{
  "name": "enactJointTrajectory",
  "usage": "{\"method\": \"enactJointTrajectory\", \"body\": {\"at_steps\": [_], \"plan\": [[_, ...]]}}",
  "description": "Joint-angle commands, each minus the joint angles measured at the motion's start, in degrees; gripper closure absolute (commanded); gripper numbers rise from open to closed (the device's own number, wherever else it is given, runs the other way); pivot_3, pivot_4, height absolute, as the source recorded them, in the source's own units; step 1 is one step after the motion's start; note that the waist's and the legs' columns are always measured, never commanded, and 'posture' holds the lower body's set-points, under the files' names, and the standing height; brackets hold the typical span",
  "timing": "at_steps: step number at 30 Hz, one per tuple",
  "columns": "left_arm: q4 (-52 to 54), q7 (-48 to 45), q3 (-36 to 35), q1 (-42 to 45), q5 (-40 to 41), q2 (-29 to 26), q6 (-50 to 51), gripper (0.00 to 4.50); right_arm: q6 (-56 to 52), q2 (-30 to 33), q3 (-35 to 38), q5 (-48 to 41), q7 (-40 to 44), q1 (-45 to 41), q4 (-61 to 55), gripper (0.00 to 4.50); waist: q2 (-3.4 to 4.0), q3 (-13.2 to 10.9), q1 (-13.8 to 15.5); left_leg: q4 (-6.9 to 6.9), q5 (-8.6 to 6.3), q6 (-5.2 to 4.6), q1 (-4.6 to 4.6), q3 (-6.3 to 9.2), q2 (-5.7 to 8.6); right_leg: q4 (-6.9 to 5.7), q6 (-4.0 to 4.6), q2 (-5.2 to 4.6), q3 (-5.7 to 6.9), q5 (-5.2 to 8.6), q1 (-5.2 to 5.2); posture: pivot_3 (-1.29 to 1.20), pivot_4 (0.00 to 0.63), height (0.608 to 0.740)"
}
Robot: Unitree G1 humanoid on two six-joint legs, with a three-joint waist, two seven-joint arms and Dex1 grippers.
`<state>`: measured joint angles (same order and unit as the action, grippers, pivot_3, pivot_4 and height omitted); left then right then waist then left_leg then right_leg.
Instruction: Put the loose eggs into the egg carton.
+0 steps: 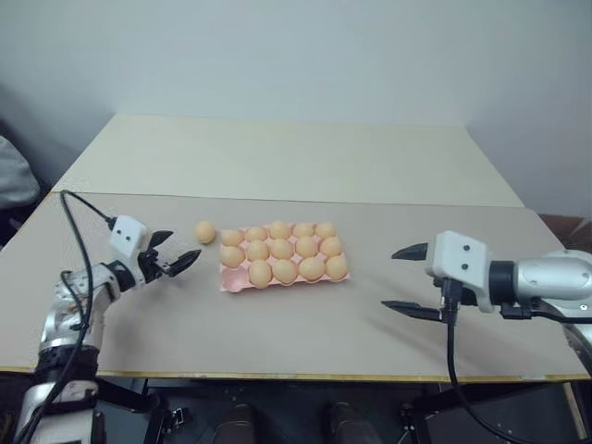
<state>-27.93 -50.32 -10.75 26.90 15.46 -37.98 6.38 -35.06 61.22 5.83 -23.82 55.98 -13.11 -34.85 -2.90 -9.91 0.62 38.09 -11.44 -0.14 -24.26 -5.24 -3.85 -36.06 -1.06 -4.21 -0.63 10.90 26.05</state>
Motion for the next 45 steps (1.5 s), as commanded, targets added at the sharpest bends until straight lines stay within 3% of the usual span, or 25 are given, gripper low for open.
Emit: {"method": "enactJointTrajectory", "body": {"at_steps": [1,19,22,28,31,39,45], "plan": [[-6.65,0.26,1.85,4.75,-3.0,0.61,-4.53,0.04,-0.76,0.58,3.13,-0.76,-0.8,0.05,-1.99,0.0,0.0,0.0,0.0,0.0,0.0,0.0,0.0,-0.01,0.01,0.0,0.0,-0.01,-0.01,0.0,0.0,0.0,0.15,0.74],[-33.1,2.09,4.75,20.92,-9.73,6.09,-16.89,0.04,-0.84,0.26,3.32,-0.53,-1.67,-0.03,-1.75,0.0,-0.03,0.01,-0.05,0.02,0.0,-0.01,-0.07,0.06,0.06,0.0,-0.05,0.01,-0.02,-0.05,-0.01,0.0,0.15,0.74],[-35.09,2.92,5.04,21.67,-10.53,6.11,-16.77,0.65,-0.94,0.3,3.45,-0.32,-1.96,0.27,-1.85,0.0,-0.03,0.01,-0.11,0.02,0.0,-0.01,-0.06,0.06,0.05,0.0,-0.07,0.02,-0.01,-0.04,-0.01,0.0,0.15,0.74],[-36.43,3.93,4.75,21.91,-10.92,6.11,-18.5,2.54,-0.95,0.21,3.62,-0.38,-2.28,0.6,-1.95,0.0,-0.03,0.01,-0.05,0.02,0.0,-0.01,-0.06,0.07,0.05,-0.01,-0.08,0.02,-0.01,-0.04,-0.02,0.0,0.15,0.74],[-36.73,5.42,4.85,22.06,-11.63,5.78,-18.7,2.82,-0.83,0.17,3.44,-0.35,-2.34,0.41,-1.78,0.0,-0.03,0.01,-0.08,0.03,0.0,-0.01,-0.06,0.07,0.05,-0.02,-0.07,0.03,-0.02,-0.04,-0.01,0.0,0.15,0.74],[-31.9,3.16,3.88,18.94,-10.06,3.18,-19.08,2.82,-0.51,0.19,3.74,-0.36,-2.4,0.69,-1.86,0.0,-0.03,0.01,-0.16,0.03,0.0,-0.01,-0.06,0.07,0.04,-0.01,-0.06,0.03,-0.01,-0.05,-0.01,0.0,0.15,0.74],[-8.98,-10.7,2.32,8.58,-1.8,-1.42,-12.43,2.82,-0.53,0.17,4.04,-0.39,-2.52,1.11,-2.1,0.0,-0.03,0.01,-0.51,0.02,0.0,0.0,-0.08,0.07,0.02,-0.01,-0.01,0.02,-0.01,-0.07,0.01,0.0,0.15,0.74]]}}
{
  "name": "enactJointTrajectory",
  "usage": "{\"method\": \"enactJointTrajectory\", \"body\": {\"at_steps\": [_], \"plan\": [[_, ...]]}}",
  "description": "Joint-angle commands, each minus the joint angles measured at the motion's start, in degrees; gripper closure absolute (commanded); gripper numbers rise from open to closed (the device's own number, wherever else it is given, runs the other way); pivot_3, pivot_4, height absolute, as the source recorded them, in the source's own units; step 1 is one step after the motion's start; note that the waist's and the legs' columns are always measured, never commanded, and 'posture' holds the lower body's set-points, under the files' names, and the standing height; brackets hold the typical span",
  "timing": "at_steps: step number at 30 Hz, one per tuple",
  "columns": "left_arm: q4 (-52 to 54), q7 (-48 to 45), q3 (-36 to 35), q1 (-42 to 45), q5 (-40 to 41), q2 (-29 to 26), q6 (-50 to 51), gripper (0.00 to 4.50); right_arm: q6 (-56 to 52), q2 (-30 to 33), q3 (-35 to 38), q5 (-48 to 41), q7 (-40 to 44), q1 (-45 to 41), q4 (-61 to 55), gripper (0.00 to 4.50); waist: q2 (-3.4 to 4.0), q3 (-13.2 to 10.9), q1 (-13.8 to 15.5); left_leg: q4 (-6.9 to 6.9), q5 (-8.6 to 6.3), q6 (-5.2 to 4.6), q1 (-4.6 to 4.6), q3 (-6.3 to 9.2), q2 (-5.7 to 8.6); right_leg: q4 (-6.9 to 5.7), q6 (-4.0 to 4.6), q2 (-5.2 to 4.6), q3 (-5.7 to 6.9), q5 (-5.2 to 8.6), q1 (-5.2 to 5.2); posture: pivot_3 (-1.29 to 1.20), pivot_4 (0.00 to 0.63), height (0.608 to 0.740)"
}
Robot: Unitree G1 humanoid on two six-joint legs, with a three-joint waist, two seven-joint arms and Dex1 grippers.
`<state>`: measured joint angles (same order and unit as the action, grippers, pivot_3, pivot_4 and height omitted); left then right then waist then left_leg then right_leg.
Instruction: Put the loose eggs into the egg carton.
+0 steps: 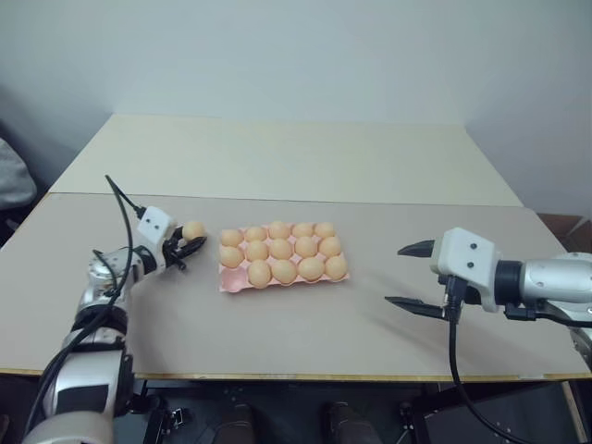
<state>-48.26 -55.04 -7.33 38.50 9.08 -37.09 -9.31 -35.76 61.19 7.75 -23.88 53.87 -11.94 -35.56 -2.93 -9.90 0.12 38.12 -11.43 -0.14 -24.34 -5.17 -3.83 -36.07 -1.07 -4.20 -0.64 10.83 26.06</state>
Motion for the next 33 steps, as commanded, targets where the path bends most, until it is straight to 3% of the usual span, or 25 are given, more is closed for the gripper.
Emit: {"method": "enactJointTrajectory", "body": {"at_steps": [1,4,8,15,23,31,33], "plan": [[17.38,-8.32,-1.54,-5.67,7.09,-3.32,6.14,2.82,0.13,0.11,2.02,-0.27,-0.58,-0.03,-1.47,0.0,0.0,0.0,-0.07,0.0,0.0,0.0,0.03,0.0,0.0,-0.01,0.0,0.0,0.0,0.0,-0.01,0.0,0.15,0.74],[31.74,-12.83,-2.34,-11.91,13.43,-5.82,13.95,2.82,-0.01,-0.11,1.93,-0.25,-0.98,0.03,-1.71,0.0,0.0,0.0,-0.32,0.0,0.0,0.0,0.03,0.0,-0.01,-0.02,0.0,-0.01,-0.02,0.01,0.0,0.0,0.15,0.74],[41.37,-14.63,-1.17,-15.65,16.55,-6.71,18.88,2.82,0.11,-0.34,1.78,-0.23,-1.36,0.03,-1.83,0.0,0.01,0.0,-0.11,0.0,0.0,0.0,0.08,0.02,0.0,-0.04,-0.24,-0.01,-0.01,0.2,-0.04,0.0,0.15,0.74],[44.41,-14.27,3.69,-14.34,15.06,-4.62,21.99,2.82,0.44,-0.7,0.88,0.04,-1.93,-0.86,-1.61,0.0,0.01,0.0,-0.06,0.0,0.01,-0.01,0.07,0.02,0.01,-0.01,-0.27,0.02,-0.03,0.19,-0.05,0.0,0.15,0.74],[43.44,-14.52,4.55,-14.77,13.93,-5.21,22.37,2.82,-0.41,-0.52,1.96,-0.14,-2.45,0.54,-2.89,0.0,0.01,0.01,-0.35,0.0,0.01,-0.01,0.09,0.03,-0.01,-0.02,-0.27,0.06,-0.07,0.2,-0.04,0.0,0.15,0.74],[45.36,-14.77,3.61,-15.54,13.83,-6.84,23.15,0.17,-0.69,-0.31,2.36,-0.08,-2.59,0.77,-3.13,0.0,0.01,0.0,-0.31,0.0,0.01,-0.01,0.08,0.04,-0.01,-0.01,-0.21,0.05,-0.07,0.24,-0.04,0.0,0.15,0.74],[45.72,-13.91,3.18,-15.83,13.45,-6.78,22.54,0.05,-0.57,-0.4,2.08,0.01,-2.57,0.53,-2.89,0.0,0.01,0.0,-0.3,0.0,0.01,-0.01,0.08,0.04,-0.01,-0.01,-0.19,0.05,-0.07,0.26,-0.04,0.0,0.15,0.74]]}}
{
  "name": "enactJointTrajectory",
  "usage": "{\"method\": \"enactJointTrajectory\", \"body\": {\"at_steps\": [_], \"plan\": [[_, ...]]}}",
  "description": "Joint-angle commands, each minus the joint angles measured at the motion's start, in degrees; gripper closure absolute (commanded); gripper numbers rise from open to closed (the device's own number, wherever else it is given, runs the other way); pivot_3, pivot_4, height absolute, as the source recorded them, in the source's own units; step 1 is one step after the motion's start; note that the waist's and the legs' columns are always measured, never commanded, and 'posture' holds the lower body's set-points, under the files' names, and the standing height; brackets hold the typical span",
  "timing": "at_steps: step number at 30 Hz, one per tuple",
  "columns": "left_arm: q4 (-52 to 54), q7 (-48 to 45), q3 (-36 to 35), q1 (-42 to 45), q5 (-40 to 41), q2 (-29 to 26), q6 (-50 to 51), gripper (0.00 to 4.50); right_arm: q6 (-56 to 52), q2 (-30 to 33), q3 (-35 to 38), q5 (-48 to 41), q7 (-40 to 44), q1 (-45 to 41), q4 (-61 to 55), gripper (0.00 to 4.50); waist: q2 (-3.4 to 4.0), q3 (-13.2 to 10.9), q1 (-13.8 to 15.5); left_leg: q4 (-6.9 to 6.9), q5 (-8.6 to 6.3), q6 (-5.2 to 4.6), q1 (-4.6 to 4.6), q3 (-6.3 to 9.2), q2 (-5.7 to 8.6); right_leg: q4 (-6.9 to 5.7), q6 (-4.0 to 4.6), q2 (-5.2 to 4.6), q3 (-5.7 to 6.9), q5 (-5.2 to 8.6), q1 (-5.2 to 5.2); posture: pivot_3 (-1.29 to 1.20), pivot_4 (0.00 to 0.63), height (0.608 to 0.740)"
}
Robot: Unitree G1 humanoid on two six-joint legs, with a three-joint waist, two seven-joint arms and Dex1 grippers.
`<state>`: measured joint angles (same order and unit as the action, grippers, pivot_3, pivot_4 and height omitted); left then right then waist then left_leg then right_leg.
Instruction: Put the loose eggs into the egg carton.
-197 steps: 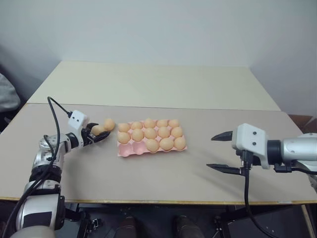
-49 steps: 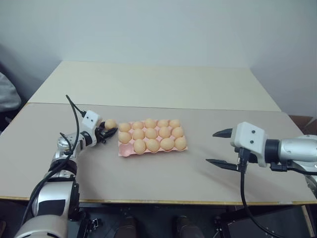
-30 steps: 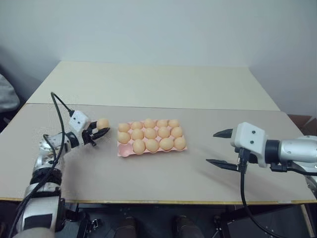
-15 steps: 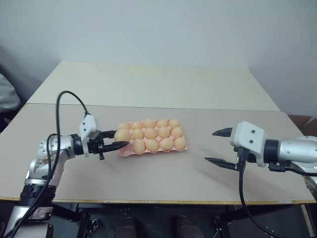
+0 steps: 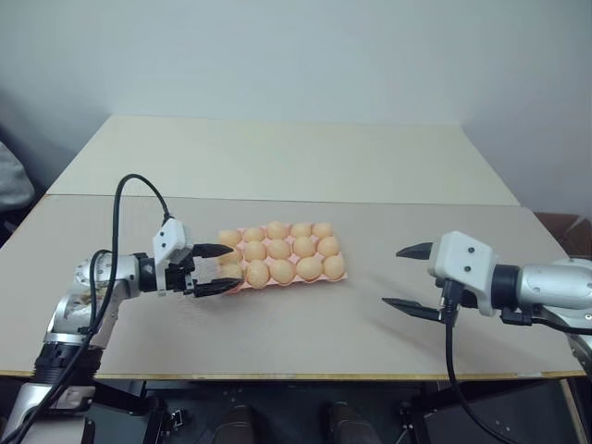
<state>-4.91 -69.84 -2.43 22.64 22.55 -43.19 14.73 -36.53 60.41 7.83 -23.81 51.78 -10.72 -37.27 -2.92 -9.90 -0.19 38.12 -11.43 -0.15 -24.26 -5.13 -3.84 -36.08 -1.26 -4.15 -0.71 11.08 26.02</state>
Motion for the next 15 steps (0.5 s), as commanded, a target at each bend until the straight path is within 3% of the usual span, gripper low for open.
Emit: {"method": "enactJointTrajectory", "body": {"at_steps": [1,8,15], "plan": [[2.52,1.2,-1.91,-0.09,-0.08,-0.67,-1.73,0.05,0.29,0.35,1.85,0.0,-0.47,-0.81,-1.06,0.0,0.0,0.0,0.02,0.0,0.0,0.0,0.0,0.0,0.0,0.0,0.0,0.0,0.0,0.0,0.0,0.0,0.15,0.74],[6.38,2.35,-5.88,-2.4,2.35,-1.6,-1.71,0.05,0.91,0.39,1.51,-0.07,0.08,-1.8,-0.42,0.0,0.0,0.0,-0.09,0.0,0.0,0.0,0.0,0.0,0.0,0.0,0.0,0.0,0.0,-0.01,0.0,0.0,0.15,0.74],[15.55,1.78,-18.3,-9.75,11.78,-5.56,2.74,0.05,1.51,1.96,3.54,-1.11,3.23,-1.98,0.32,0.0,0.0,0.0,-0.57,0.0,0.0,0.0,0.0,-0.01,-0.02,0.0,0.05,-0.04,0.01,0.06,0.03,0.0,0.15,0.74]]}}
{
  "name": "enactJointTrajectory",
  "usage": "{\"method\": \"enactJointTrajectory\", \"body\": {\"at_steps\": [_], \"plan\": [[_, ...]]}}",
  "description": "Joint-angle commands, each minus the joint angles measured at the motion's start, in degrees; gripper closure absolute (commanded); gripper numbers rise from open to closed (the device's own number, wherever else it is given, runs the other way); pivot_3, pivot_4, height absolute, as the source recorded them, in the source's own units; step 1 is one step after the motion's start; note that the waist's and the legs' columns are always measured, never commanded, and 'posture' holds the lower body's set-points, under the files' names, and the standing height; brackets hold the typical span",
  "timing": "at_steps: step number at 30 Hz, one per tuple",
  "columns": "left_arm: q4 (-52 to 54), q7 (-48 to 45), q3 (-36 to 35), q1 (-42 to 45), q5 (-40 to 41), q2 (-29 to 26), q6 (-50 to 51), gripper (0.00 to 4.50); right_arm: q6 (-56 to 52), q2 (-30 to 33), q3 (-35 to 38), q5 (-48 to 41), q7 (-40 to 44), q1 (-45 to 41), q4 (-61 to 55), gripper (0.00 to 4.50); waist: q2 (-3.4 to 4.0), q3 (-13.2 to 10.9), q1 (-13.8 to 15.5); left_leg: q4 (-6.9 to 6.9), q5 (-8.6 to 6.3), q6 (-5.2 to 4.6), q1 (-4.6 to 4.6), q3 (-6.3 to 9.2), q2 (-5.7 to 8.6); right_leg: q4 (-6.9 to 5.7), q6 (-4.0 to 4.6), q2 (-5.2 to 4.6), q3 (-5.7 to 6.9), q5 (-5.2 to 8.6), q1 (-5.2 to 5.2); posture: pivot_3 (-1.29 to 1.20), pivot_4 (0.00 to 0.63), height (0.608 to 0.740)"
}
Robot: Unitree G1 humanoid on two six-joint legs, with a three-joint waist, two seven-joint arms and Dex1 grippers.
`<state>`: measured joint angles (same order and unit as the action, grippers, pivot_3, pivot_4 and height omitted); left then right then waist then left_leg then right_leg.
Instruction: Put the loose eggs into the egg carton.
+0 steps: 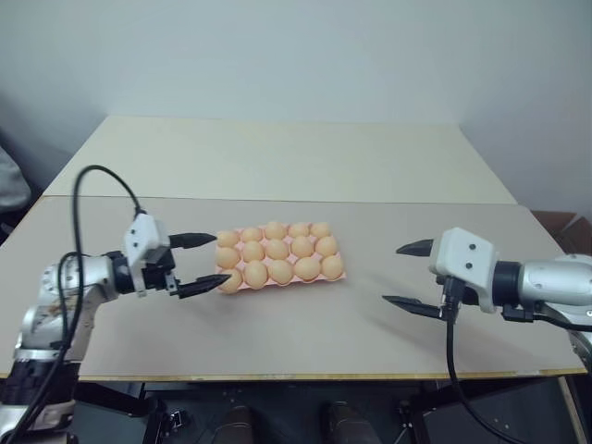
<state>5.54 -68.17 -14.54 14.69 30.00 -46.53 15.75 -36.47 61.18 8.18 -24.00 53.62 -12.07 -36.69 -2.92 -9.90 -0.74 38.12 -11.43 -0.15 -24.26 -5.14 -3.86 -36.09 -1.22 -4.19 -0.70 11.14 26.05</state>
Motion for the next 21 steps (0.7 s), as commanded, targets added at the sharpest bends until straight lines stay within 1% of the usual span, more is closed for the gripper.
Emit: {"method": "enactJointTrajectory", "body": {"at_steps": [1,6,10,15,21], "plan": [[6.29,0.21,-7.97,-3.0,5.23,-3.02,2.38,0.05,1.52,1.44,3.42,-1.12,1.94,-0.76,-0.02,0.0,0.0,0.0,0.0,0.0,0.0,0.0,0.0,0.0,-0.01,0.02,0.09,0.0,0.01,0.08,0.0,0.0,0.15,0.74],[11.06,0.18,-16.43,-11.52,6.89,-7.0,6.11,0.05,2.27,2.67,4.52,-2.02,4.89,-1.42,1.31,0.0,0.01,0.0,-0.03,-0.01,0.0,0.0,0.06,-0.04,-0.01,0.01,0.14,-0.03,0.01,0.15,-0.01,0.0,0.15,0.74],[12.28,0.36,-20.77,-16.71,7.09,-8.73,7.97,0.05,3.25,3.21,4.29,-1.93,6.22,-1.93,2.82,0.0,0.01,0.0,-0.01,-0.02,-0.01,0.01,0.06,-0.07,-0.03,0.01,0.16,-0.04,0.02,0.17,0.03,0.0,0.15,0.74],[16.56,2.84,-23.99,-20.26,7.42,-7.5,8.74,0.05,5.7,3.41,2.58,-0.84,8.55,-1.92,7.06,0.0,0.01,-0.01,0.29,-0.02,-0.02,0.03,0.05,-0.08,-0.01,0.06,0.17,-0.11,0.06,0.18,0.02,0.0,0.15,0.74],[20.72,6.82,-25.78,-24.06,7.28,-6.09,10.71,0.05,9.37,3.27,-0.62,1.14,11.23,-6.29,12.26,0.0,0.02,-0.01,-0.12,-0.02,-0.02,0.02,0.06,-0.14,-0.04,0.03,0.18,-0.07,0.03,0.18,0.05,0.0,0.15,0.74]]}}
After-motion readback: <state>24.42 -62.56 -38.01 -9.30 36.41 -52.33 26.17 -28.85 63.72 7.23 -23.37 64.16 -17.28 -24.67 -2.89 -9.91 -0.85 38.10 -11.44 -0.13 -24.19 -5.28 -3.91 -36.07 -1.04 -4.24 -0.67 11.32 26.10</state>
